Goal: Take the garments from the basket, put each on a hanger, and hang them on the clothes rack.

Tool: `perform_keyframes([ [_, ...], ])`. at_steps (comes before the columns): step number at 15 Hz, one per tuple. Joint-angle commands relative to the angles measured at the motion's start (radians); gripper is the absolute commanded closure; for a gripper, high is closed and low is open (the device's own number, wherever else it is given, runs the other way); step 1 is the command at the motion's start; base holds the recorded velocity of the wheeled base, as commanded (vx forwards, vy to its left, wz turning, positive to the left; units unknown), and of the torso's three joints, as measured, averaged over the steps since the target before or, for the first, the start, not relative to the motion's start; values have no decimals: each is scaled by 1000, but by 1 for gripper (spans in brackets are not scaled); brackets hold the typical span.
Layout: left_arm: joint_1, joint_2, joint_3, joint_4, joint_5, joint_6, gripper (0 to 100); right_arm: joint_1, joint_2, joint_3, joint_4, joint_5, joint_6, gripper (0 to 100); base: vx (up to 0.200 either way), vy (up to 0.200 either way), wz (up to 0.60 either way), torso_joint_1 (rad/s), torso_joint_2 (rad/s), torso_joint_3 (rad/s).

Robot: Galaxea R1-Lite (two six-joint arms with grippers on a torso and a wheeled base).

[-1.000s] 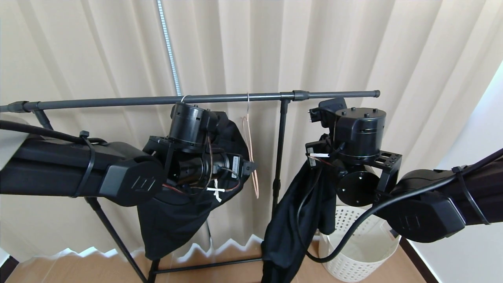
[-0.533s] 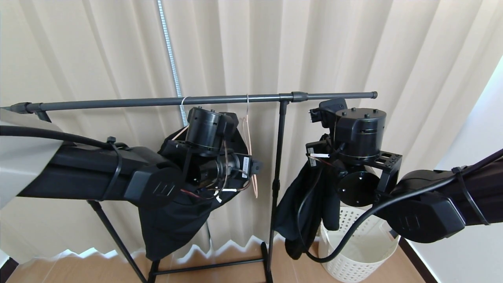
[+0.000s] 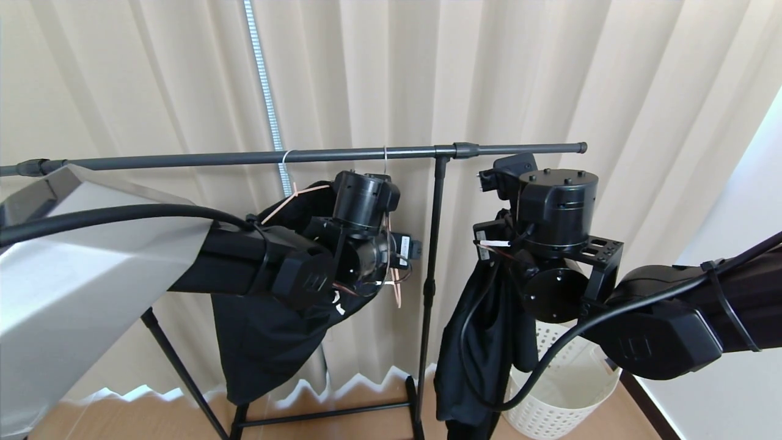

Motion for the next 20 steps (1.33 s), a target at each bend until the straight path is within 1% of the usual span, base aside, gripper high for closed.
perform_keyframes([
  [1, 1, 68, -55, -1, 18, -2, 0, 0, 0, 0, 0, 0, 0, 100, 0, 0, 0, 0, 0, 0],
  [5, 3, 123, -121, 13, 73, -2, 0, 0, 2, 0, -1, 0, 0, 100, 0, 0, 0, 0, 0, 0],
  [9, 3, 151, -164, 24, 94, 0, 0, 0, 2, 0, -1, 0, 0, 100, 0, 0, 0, 0, 0, 0],
  [11, 9, 180, -202, 25, 128, 0, 0, 0, 2, 0, -1, 0, 0, 100, 0, 0, 0, 0, 0, 0],
  [18, 9, 191, -216, 31, 131, 0, 0, 0, 2, 0, -1, 0, 0, 100, 0, 0, 0, 0, 0, 0],
  [19, 9, 191, -214, 31, 133, 0, 100, 0, 2, 0, -1, 0, 0, 100, 0, 0, 0, 0, 0, 0],
  [20, 9, 191, -211, 31, 133, 0, 100, 0, 2, 0, -1, 0, 0, 100, 0, 0, 0, 0, 0, 0],
])
